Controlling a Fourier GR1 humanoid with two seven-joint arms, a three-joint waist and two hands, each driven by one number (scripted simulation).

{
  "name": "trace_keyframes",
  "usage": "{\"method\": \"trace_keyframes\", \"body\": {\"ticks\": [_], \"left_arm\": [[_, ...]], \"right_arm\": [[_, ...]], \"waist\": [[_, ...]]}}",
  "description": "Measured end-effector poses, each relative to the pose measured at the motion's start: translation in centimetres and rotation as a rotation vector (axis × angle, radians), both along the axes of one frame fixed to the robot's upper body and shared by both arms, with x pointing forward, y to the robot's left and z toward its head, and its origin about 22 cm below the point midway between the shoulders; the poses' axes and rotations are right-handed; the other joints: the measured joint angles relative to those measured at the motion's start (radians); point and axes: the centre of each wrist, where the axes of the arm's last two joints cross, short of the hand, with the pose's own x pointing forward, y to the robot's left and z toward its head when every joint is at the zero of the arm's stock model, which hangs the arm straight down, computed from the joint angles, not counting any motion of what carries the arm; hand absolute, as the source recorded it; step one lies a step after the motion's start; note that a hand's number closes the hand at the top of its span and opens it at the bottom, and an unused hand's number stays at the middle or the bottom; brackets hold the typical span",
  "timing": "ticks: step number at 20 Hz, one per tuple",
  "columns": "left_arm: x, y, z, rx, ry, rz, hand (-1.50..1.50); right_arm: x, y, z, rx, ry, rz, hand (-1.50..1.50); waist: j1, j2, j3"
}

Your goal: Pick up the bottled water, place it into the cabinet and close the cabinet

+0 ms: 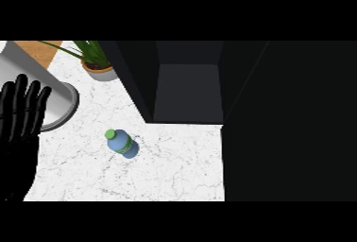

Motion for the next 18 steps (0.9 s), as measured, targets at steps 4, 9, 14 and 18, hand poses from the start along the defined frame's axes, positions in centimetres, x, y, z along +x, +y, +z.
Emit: {"method": "trace_keyframes", "body": {"ticks": [4, 9, 14, 18], "left_arm": [[0.6, 0.6, 0.4, -0.006, -0.010, -0.132, -1.50], [1.7, 0.8, -1.1, -0.051, 0.121, -0.350, -1.50], [0.6, 2.4, -0.6, -0.081, 0.237, -0.446, -1.50], [-1.0, 2.9, -0.2, -0.091, 0.279, -0.469, -1.50]], "right_arm": [[-1.1, -0.1, 0.1, 0.019, -0.006, 0.034, -1.50], [-2.6, 0.7, -0.9, 0.078, 0.128, 0.116, -1.50], [-6.0, 1.1, -0.2, 0.124, 0.237, 0.153, -1.50], [-8.9, 0.4, 0.3, 0.133, 0.276, 0.162, -1.50]], "waist": [[-0.021, 0.003, -0.002], [-0.037, 0.005, -0.004], [-0.030, 0.002, -0.004], [-0.028, 0.001, -0.003]]}}
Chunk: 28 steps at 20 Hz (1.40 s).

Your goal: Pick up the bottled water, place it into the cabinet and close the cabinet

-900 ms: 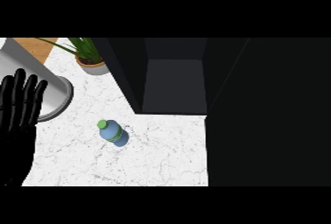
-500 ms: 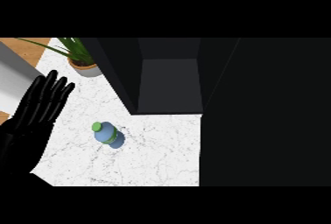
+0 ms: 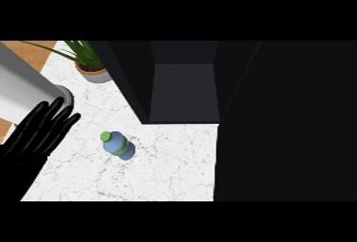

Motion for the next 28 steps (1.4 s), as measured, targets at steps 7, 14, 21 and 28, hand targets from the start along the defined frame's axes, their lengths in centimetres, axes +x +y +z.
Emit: {"method": "trace_keyframes", "body": {"ticks": [7, 14, 21, 28], "left_arm": [[-1.6, 1.3, -0.3, 0.032, 0.040, 0.028, -1.50], [-1.6, 1.7, -2.3, 0.051, 0.058, 0.079, -1.50], [0.2, 2.2, -5.4, 0.084, 0.077, 0.166, -1.50], [2.8, 3.2, -9.8, 0.097, 0.123, 0.173, -1.50]], "right_arm": [[-2.0, 0.0, -1.0, 0.003, 0.036, 0.016, -1.50], [-3.4, 0.2, -1.2, 0.004, 0.055, 0.009, -1.50], [-4.7, 0.2, -1.4, -0.002, 0.058, 0.002, -1.50], [-5.6, 0.1, -1.5, -0.025, 0.052, 0.011, -1.50]], "waist": [[0.000, 0.000, 0.000], [-0.002, 0.001, 0.000], [-0.008, 0.002, 0.000], [-0.013, 0.003, -0.001]]}}
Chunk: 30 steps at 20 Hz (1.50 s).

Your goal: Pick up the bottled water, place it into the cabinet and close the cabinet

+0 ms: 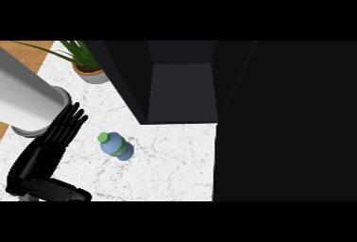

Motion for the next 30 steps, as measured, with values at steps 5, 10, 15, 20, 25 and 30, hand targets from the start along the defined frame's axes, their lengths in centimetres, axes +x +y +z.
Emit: {"method": "trace_keyframes", "body": {"ticks": [5, 10, 15, 20, 25, 30], "left_arm": [[1.2, -0.8, -3.5, -0.001, 0.023, 0.014, -1.50], [1.8, -0.8, -7.6, -0.014, 0.040, 0.053, -1.50], [2.6, -0.3, -10.7, -0.010, 0.042, 0.083, -1.50], [2.6, -0.1, -13.6, -0.048, 0.078, 0.040, -1.50], [2.4, -1.0, -15.9, -0.087, 0.134, -0.008, -1.50], [2.7, -1.4, -16.9, -0.117, 0.168, -0.009, 1.50]], "right_arm": [[-0.7, -0.3, 0.0, -0.013, 0.005, 0.000, -1.50], [-1.5, -0.8, -0.2, -0.037, -0.001, -0.009, -1.50], [-1.9, -0.5, -0.4, -0.018, 0.001, 0.006, -1.50], [-2.1, -0.4, -0.5, -0.015, 0.008, 0.009, -1.50], [-2.3, -0.3, -0.6, -0.011, 0.013, 0.016, -1.50], [-2.9, -0.4, -0.8, -0.009, 0.014, 0.016, -1.50]], "waist": [[-0.002, 0.000, 0.000], [-0.007, 0.001, 0.000], [-0.008, 0.003, -0.001], [-0.008, 0.005, -0.001], [-0.011, 0.005, -0.002], [-0.013, 0.005, -0.002]]}}
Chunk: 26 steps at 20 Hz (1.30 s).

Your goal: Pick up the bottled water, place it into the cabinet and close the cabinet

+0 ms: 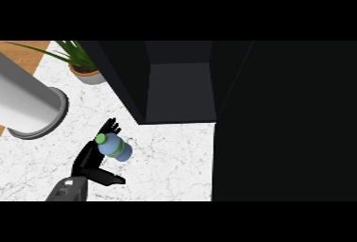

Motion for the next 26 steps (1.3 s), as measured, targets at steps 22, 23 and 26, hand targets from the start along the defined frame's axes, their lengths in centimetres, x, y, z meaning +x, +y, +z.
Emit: {"method": "trace_keyframes", "body": {"ticks": [22, 23, 26], "left_arm": [[-0.9, -4.4, -2.3, -0.161, -0.094, 0.301, 1.50], [-0.9, -4.6, -2.3, -0.163, -0.098, 0.316, 1.50], [-1.3, -5.1, -2.4, -0.174, -0.104, 0.333, 1.50]], "right_arm": [[-0.5, -0.1, -0.4, -0.003, 0.000, -0.017, -1.50], [-0.4, -0.1, -0.3, -0.003, 0.002, -0.017, -1.50], [-0.5, -0.1, -0.4, -0.005, 0.002, -0.010, -1.50]], "waist": [[0.021, -0.007, 0.006], [0.023, -0.007, 0.006], [0.024, -0.008, 0.006]]}}
